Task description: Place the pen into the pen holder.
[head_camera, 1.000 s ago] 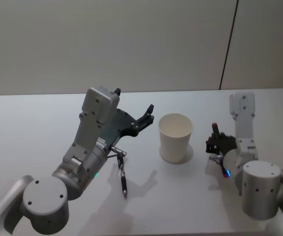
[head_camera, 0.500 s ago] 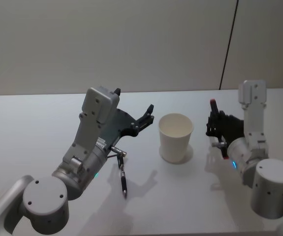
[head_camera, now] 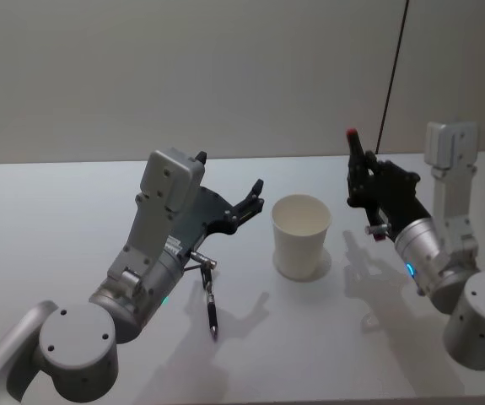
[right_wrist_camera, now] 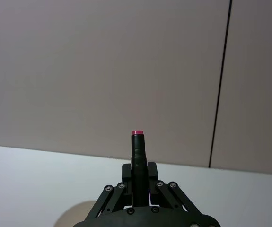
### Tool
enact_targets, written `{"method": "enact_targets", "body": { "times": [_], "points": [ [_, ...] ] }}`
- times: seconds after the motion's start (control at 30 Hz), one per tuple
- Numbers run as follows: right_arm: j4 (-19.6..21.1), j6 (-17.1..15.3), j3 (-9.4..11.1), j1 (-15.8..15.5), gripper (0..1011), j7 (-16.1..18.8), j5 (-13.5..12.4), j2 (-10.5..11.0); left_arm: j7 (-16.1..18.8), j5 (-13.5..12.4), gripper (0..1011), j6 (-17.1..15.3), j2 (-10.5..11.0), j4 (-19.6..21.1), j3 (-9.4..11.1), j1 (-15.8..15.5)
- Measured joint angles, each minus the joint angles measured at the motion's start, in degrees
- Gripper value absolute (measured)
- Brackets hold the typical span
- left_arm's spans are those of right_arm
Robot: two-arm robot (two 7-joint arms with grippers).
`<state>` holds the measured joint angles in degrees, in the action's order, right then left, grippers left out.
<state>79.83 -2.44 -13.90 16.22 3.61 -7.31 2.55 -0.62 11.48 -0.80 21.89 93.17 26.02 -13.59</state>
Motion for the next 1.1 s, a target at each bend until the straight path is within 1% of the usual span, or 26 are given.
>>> {"method": "enact_targets", "body": {
  "times": [0.03,0.1,0.17,0.2,0.23,0.27,0.3,0.33,0.37,0.43,0.5,0.53,0.57,0.67,0.8,1.1],
  "points": [
    [0.0,1.4,0.1,0.1,181,1.2,-0.1,0.1,0.0,0.0,1004,0.0,0.0,0.0,0.0,0.0],
    [-0.1,2.7,0.2,0.2,181,2.4,-0.3,0.3,0.0,0.0,1004,0.0,0.0,0.0,0.0,0.0],
    [-0.6,5.1,0.3,0.5,181,4.5,-0.6,0.4,0.0,0.0,1004,0.0,0.0,0.0,0.0,0.0],
    [-0.8,5.5,0.3,0.6,181,4.9,-0.6,0.5,0.0,0.0,1004,0.0,0.0,0.0,0.0,0.0],
    [-1.4,7.3,0.4,1.0,181,6.5,-0.8,0.5,0.0,0.0,1004,0.0,0.0,0.0,0.0,0.0],
    [-1.4,7.3,0.4,1.0,181,6.5,-0.8,0.5,0.0,0.0,1004,0.0,0.0,0.0,0.0,0.0],
    [-2.3,9.8,0.4,1.6,181,8.7,-1.0,0.5,0.0,0.0,1004,0.0,0.0,0.0,0.0,0.0],
    [-2.3,9.8,0.4,1.6,181,8.7,-1.0,0.5,0.0,0.0,1004,0.0,0.0,0.0,0.0,0.0],
    [-3.1,11.3,0.4,2.1,181,9.9,-1.0,0.5,0.0,0.0,1004,0.0,0.0,0.0,0.0,0.0],
    [-4.1,12.7,0.4,2.7,181,10.9,-1.0,0.4,0.0,0.0,1004,0.0,0.0,0.0,0.0,0.0],
    [-5.6,14.7,0.4,3.6,181,12.4,-0.9,0.2,0.0,0.0,1004,0.0,0.0,0.0,0.0,0.0],
    [-6.1,15.1,0.3,3.9,181,12.6,-0.8,0.1,0.0,0.0,1004,0.0,0.0,0.0,0.0,0.0],
    [-7.3,16.3,0.3,4.6,181,13.4,-0.6,-0.1,0.0,0.0,1004,0.0,0.0,0.0,0.0,0.0],
    [-8.8,17.9,0.2,5.4,181,14.3,-0.2,-0.4,0.0,0.0,1004,0.0,0.0,0.0,0.0,0.0],
    [-11.9,20.3,-0.1,7.1,181,15.4,0.5,-1.0,0.0,0.0,1004,0.0,0.0,0.0,0.0,0.0],
    [-16.9,23.4,-0.5,9.5,181,16.5,1.6,-1.8,0.0,0.0,1004,0.0,0.0,0.0,0.0,0.0]
  ]
}}
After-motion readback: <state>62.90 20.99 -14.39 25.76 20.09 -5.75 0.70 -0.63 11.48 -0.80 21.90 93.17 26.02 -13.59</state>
